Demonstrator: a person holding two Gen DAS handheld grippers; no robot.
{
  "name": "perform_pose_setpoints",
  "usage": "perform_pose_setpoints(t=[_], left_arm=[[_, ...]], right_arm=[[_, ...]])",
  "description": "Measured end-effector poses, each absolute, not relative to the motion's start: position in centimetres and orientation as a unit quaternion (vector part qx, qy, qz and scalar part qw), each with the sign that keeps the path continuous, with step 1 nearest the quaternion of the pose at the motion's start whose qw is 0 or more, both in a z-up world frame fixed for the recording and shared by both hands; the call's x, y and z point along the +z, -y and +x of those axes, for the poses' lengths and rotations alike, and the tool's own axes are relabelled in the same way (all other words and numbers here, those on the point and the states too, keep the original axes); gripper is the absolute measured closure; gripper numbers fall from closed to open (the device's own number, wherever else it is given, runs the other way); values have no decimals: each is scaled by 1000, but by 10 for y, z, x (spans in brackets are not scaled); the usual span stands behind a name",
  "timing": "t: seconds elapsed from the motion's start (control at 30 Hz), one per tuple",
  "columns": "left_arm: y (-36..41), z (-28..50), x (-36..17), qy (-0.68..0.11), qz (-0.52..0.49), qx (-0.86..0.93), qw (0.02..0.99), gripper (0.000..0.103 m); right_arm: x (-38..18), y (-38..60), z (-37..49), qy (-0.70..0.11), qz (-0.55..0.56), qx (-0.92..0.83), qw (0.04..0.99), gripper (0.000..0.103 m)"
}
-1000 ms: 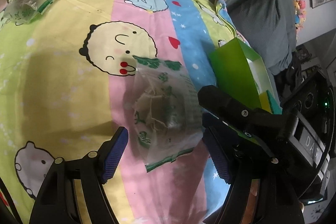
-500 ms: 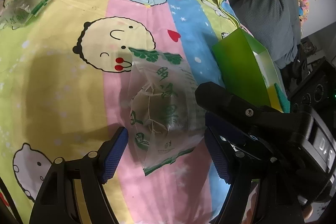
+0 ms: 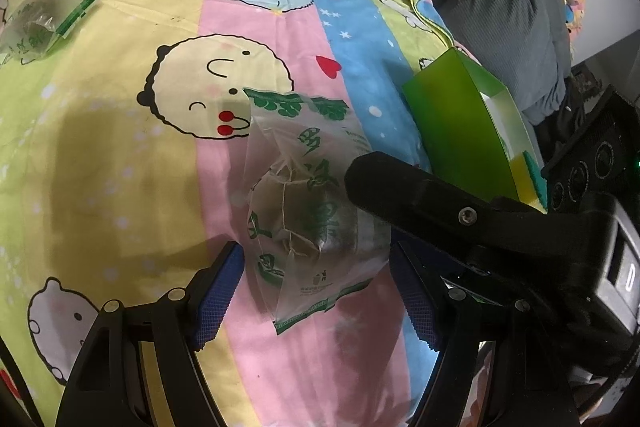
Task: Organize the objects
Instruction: 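Close the right gripper on the clear green-printed zip bag and lift it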
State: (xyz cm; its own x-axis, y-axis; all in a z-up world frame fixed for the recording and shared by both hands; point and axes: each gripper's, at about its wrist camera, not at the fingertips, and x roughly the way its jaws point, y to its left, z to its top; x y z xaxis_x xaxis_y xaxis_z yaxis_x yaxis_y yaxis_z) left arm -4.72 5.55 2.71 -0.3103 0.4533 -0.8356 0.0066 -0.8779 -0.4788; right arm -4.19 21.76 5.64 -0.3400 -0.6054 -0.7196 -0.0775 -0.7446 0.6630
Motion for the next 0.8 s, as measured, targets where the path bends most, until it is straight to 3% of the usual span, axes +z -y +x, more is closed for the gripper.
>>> perform_pose_setpoints(t=[0.2,0.37,0.5,0.8], left_arm=[[-59,-47,28,188,-567,789,141,28],[-62,-44,33,179,-551,801,154,43],[-66,-41,40,143,-535,820,141,45],[-77,-33,67,111,-482,855,154,46]], right_arm=[[54,-214,-43,306,553,-755,175,25],[52,-214,-45,309,554,-750,187,32],[48,-211,-45,321,558,-738,202,42],[70,-216,-35,328,515,-763,213,42]])
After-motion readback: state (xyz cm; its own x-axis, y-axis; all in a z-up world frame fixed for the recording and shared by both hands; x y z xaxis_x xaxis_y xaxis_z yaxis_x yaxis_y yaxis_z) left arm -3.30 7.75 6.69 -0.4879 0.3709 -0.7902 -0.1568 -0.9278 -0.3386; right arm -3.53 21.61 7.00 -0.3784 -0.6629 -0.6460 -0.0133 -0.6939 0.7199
